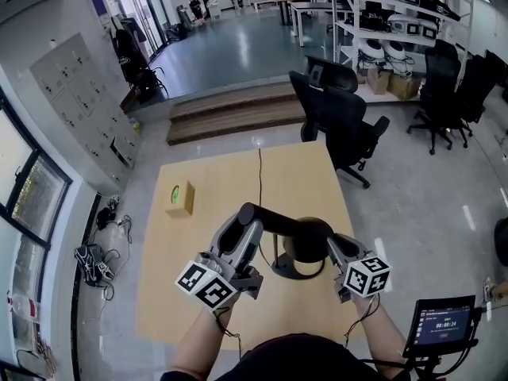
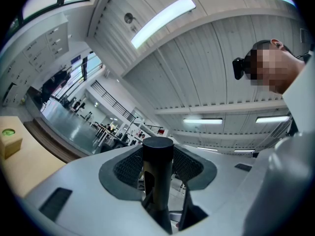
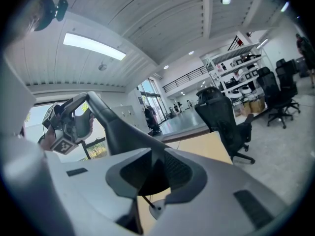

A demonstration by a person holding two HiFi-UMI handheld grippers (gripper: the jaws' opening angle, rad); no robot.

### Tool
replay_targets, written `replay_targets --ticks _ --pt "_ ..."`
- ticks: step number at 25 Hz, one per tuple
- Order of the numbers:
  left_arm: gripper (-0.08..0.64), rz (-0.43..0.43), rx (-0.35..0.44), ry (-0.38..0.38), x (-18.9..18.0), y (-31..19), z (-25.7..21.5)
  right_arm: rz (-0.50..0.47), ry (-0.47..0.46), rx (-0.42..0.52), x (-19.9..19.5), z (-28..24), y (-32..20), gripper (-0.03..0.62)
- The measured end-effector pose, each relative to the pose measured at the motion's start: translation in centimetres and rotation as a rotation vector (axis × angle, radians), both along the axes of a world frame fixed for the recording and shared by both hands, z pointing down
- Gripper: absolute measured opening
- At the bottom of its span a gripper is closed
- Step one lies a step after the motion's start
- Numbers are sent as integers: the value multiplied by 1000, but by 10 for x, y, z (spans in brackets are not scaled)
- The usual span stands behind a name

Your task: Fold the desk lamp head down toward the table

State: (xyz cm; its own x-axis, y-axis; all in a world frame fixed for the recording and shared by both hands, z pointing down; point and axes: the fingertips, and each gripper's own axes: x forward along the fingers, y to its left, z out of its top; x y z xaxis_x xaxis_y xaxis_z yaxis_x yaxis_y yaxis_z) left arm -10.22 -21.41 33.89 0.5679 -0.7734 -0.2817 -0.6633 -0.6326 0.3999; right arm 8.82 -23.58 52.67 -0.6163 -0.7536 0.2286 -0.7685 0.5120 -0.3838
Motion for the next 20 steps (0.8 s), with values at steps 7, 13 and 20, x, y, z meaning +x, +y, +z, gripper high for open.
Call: replay_targets --ticks 7,13,20 --pt "175 -9 -13 -2 -3 2 12 -2 24 3 5 3 3 80" --pt "175 -13 -60 -7 -5 9 32 12 27 16 18 -5 10 80" --pt "175 29 -179 -10 9 32 83 -7 10 62 21 -25 32 80"
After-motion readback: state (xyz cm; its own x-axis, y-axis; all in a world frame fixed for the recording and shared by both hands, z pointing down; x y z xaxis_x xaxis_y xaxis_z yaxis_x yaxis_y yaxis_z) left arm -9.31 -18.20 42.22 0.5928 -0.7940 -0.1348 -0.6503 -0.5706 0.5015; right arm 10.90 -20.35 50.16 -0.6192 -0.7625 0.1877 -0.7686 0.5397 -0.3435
